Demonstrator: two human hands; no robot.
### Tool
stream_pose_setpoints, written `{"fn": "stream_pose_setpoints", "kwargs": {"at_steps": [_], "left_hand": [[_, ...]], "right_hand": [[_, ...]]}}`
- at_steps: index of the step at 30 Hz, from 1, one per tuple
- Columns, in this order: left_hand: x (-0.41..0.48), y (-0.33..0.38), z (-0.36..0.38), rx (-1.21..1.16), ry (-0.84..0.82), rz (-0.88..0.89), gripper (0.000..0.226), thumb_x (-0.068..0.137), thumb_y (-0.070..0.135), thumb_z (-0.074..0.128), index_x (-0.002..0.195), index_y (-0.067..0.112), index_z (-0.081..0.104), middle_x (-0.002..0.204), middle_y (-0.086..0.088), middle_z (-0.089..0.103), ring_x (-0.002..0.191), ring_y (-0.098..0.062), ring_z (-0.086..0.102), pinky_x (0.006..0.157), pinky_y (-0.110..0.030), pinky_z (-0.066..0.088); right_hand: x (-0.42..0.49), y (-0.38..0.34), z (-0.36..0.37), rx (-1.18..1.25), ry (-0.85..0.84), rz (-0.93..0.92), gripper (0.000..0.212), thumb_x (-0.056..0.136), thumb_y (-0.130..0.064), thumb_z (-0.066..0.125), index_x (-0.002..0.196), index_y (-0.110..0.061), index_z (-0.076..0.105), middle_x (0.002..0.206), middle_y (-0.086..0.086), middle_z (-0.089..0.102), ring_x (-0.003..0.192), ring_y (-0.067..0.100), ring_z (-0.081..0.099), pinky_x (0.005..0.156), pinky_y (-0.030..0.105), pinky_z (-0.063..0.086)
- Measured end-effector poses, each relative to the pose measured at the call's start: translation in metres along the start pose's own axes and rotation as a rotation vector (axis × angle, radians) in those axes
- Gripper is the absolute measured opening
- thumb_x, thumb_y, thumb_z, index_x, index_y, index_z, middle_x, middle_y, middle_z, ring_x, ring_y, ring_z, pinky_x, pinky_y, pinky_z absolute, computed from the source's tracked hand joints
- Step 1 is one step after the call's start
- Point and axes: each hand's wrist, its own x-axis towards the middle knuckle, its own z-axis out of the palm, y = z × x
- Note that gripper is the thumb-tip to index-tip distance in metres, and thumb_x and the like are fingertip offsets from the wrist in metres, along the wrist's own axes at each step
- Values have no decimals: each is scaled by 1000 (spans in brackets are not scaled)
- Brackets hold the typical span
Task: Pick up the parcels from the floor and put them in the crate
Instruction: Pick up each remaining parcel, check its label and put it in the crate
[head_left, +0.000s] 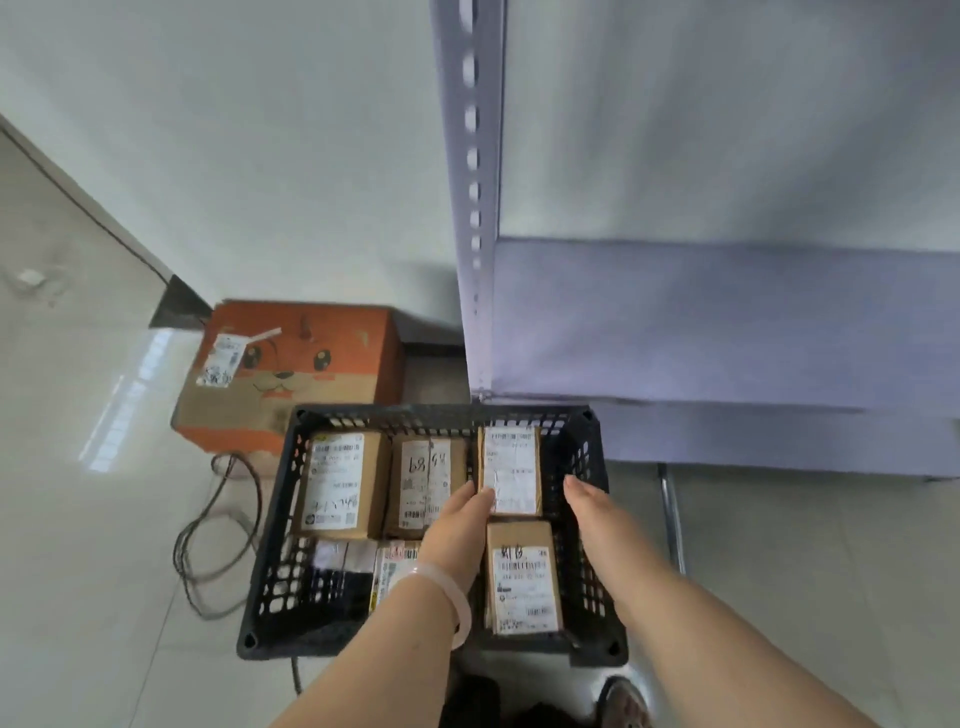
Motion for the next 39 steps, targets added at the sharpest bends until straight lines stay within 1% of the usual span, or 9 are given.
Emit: {"fn": "stream_pose_setpoints", "kwargs": {"at_steps": [3, 5, 8, 14, 20, 23, 30, 34, 39], "left_hand": [[-44, 57, 6, -5, -89, 160, 46, 88, 44, 53, 132, 32, 47, 147, -1, 42, 136, -27, 39, 114, -51, 29], [-79, 96, 19, 24, -122, 241, 47, 93, 36, 51, 139, 32, 40, 147, 2, 41, 136, -27, 39, 114, -50, 29], [-132, 146, 49, 20, -185, 337, 44, 97, 34, 48, 140, 30, 41, 146, 1, 43, 132, -26, 44, 113, -47, 31], [-221, 187, 132, 109, -387, 489, 41, 99, 34, 43, 139, 25, 44, 144, -1, 46, 131, -25, 44, 111, -46, 33], [-304, 164, 227, 246, -496, 551, 42, 99, 37, 44, 138, 23, 46, 144, -1, 47, 132, -25, 45, 110, -43, 34], [-343, 141, 293, 297, -562, 556, 44, 99, 35, 45, 139, 20, 46, 145, -3, 46, 134, -25, 43, 111, -42, 32], [-430, 52, 455, 409, -695, 522, 42, 96, 40, 49, 133, 21, 51, 139, -2, 51, 124, -25, 50, 107, -45, 37], [-467, 7, 526, 487, -771, 489, 21, 97, 37, 48, 109, 22, 57, 116, 0, 59, 100, -18, 55, 87, -33, 44], [-467, -25, 596, 590, -796, 479, 32, 94, 44, 50, 120, 26, 54, 119, 4, 56, 104, -16, 54, 102, -40, 38]], "right_hand": [[-58, -54, -21, 74, 29, -127, 28, 99, -49, 35, 95, -35, 58, 99, -10, 60, 96, 11, 55, 99, 39, 40], [-94, -80, -40, 96, 81, -196, 31, 97, -51, 37, 107, -32, 59, 117, -3, 61, 106, 15, 56, 104, 43, 40], [-140, -113, -76, 93, 159, -306, 48, 99, -49, 34, 141, -29, 42, 147, -3, 43, 133, 20, 43, 112, 45, 34], [-210, -114, -172, 300, 364, -427, 43, 98, -39, 43, 138, -25, 46, 146, 0, 45, 133, 21, 43, 112, 47, 33], [-279, -38, -281, 465, 562, -394, 48, 97, -46, 43, 140, -25, 44, 139, 3, 51, 124, 23, 50, 108, 47, 39], [-324, 13, -346, 468, 663, -439, 46, 100, -38, 41, 143, -23, 41, 146, 1, 44, 133, 22, 43, 112, 44, 35], [-419, 161, -481, 714, 1000, -400, 48, 96, -44, 44, 136, -18, 50, 144, 2, 49, 130, 22, 47, 112, 43, 35], [-467, 241, -530, 911, 1102, -274, 49, 92, -48, 50, 134, -23, 52, 134, 0, 55, 114, 23, 54, 107, 47, 40], [-487, 308, -566, 1051, 1167, -223, 47, 94, -43, 51, 135, -21, 49, 137, 4, 53, 120, 23, 52, 106, 45, 40]]}}
